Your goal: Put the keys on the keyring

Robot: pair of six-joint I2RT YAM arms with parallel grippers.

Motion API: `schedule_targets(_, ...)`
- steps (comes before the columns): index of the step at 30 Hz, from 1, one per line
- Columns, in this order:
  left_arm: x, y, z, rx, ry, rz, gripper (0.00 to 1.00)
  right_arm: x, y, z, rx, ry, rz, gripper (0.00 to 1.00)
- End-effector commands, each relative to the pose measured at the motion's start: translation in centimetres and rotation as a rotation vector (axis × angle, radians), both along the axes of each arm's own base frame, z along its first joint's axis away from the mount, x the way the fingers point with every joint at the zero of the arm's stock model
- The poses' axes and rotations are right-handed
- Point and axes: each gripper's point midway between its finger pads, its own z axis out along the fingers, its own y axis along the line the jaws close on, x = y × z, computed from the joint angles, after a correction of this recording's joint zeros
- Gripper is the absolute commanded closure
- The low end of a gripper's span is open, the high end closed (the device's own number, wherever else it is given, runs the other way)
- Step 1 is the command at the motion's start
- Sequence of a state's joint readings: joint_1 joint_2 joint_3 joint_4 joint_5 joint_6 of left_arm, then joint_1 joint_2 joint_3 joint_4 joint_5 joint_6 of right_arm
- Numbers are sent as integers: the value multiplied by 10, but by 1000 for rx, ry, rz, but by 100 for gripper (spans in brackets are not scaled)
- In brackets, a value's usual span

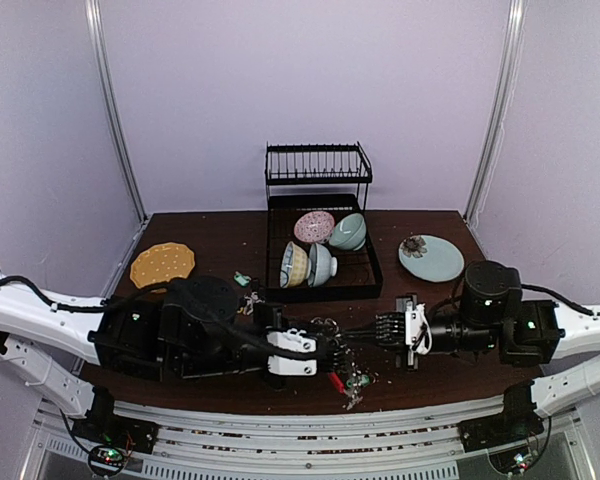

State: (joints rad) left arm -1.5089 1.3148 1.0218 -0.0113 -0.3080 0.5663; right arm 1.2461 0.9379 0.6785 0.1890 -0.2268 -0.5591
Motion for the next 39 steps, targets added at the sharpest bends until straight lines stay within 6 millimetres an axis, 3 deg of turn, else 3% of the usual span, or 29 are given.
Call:
schedule_targets(1,-7,2,33,-152,25,-29,56,-10,-10,26,135,-5,27,100)
schedule_targets(5,-14,11,36,-198,21,-70,50,-21,-15,38,190,-7,75,100)
schedule_targets(9,-15,7,37,-215,27,-77,56,-32,-17,48,261,5,137,100)
schedule_targets(14,-29,1,53,-282,25,-162,64,-51,-25,56,398,-49,245,100)
schedule_targets(17,-38,2,62,-313,16,-222,68,-54,-27,59,426,-61,253,100)
schedule_targets(23,-53,-1,55,-296,14,-309,70,-61,-35,70,485,-63,289,100)
schedule_targets(39,-55,-9,69,-360,-24,-326,78,-58,-32,71,434,-186,265,100)
